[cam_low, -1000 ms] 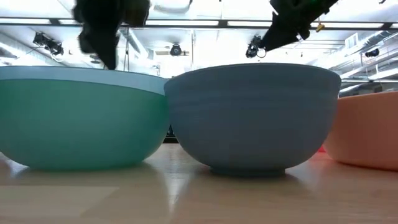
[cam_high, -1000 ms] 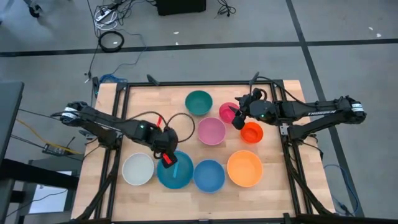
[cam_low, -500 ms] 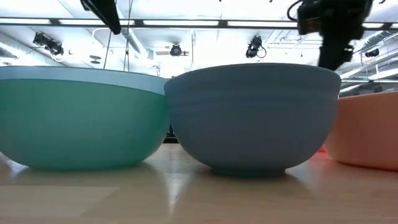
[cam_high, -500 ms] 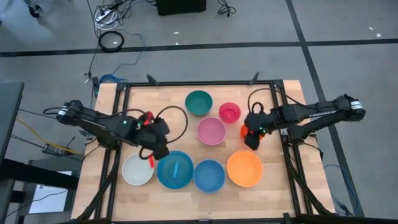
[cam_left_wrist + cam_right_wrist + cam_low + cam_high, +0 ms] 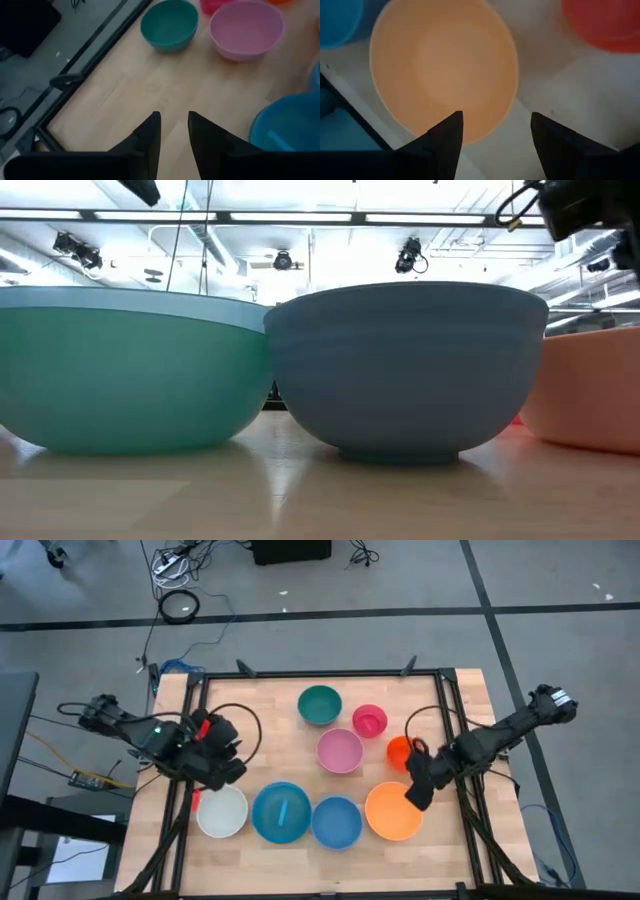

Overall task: Nest bowls inside each other
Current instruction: Stack the light orange bowl on top of the light blue bowl

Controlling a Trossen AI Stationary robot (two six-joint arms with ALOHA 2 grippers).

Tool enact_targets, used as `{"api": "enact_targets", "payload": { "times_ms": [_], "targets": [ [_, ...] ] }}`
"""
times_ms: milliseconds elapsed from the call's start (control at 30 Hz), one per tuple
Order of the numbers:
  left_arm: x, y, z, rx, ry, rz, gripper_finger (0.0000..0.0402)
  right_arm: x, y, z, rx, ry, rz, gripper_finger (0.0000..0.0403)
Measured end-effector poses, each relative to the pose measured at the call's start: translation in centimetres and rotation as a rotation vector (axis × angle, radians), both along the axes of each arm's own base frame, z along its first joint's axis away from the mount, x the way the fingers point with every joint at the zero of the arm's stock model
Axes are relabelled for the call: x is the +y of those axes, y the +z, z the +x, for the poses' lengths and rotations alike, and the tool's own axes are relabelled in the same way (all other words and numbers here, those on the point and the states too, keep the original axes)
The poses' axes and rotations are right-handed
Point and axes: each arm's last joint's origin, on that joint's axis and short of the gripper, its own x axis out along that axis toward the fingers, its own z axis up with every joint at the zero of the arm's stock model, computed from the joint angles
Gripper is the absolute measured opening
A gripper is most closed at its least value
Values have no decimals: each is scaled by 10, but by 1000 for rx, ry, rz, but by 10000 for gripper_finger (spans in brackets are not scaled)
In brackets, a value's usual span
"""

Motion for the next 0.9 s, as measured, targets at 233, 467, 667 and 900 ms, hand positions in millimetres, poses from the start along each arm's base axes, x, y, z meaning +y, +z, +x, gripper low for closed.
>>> {"api": "enact_targets", "payload": {
  "times_ms": [233, 467, 667, 900],
  "targets": [
    [0, 5, -11, -29, -25, 8, 106, 31, -31, 16, 95, 4, -72, 221],
    [0, 6, -14, -23, -33, 18, 106, 41, -64, 26, 246, 26, -184, 221],
    [-1, 6, -14, -19, -44, 22, 106, 44, -77, 31, 285, 45, -221, 183],
    [0, 6, -14, -11, -54, 32, 106, 43, -67, 36, 170, 78, -200, 16]
  ]
}}
